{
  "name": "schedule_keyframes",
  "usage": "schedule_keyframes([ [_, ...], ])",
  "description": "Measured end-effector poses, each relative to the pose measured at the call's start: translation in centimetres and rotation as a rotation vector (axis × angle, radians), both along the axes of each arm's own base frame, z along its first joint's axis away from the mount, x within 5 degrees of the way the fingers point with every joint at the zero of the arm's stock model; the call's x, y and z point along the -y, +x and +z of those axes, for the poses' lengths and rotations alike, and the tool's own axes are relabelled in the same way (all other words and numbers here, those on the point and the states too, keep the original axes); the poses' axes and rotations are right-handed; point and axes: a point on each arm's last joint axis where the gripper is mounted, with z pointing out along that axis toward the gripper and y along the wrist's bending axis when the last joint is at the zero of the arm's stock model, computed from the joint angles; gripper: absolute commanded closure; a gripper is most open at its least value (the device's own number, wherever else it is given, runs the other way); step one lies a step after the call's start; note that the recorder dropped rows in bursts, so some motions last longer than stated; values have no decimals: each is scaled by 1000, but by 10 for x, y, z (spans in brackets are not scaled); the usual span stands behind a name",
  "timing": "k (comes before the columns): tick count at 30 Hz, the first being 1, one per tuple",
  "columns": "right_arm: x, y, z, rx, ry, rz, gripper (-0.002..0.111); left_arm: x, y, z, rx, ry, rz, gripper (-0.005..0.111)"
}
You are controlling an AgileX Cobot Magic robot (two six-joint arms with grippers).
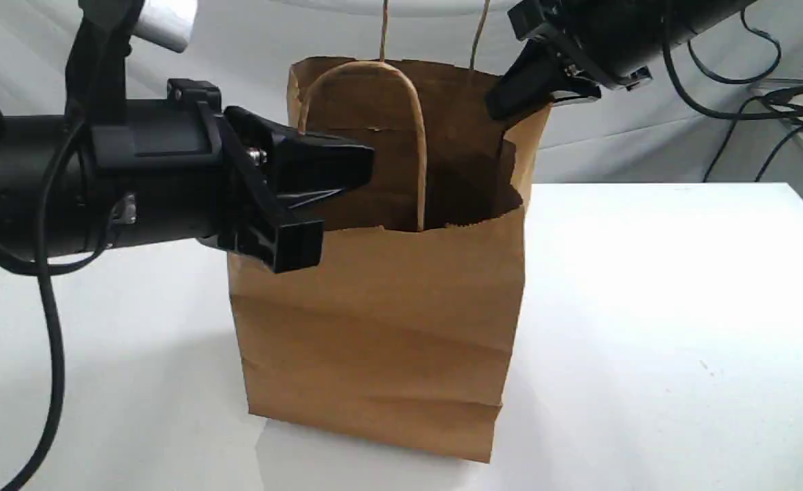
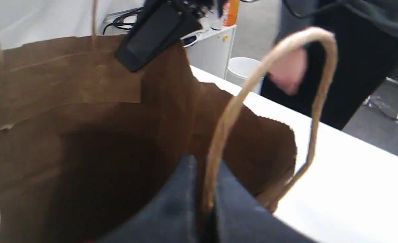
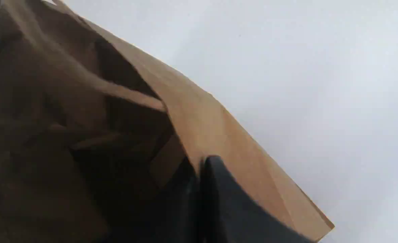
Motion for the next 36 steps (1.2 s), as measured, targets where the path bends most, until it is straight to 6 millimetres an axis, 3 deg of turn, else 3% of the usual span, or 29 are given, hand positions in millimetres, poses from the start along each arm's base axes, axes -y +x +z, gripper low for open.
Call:
schedule_keyframes([
  [2, 0, 0, 0, 0, 0, 0, 108, 0, 0, 1, -11, -16, -5, 98],
  [11, -9, -3, -4, 6, -63, 25, 108, 1, -3, 2, -60, -63, -26, 52],
  [20, -15, -5, -6, -1, -101, 29, 108, -3, -4, 8, -57, -73, 27, 52],
  [26, -15, -5, -6, -4, -102, 25, 108, -24, -20, 40, 73, -70, 152, 52],
  [33, -15, -5, -6, -4, -102, 25, 108, -44, -55, 79, 203, -153, 185, 52],
  [36, -15, -5, -6, -4, -102, 25, 98, -49, -66, 88, 239, -180, 185, 52],
])
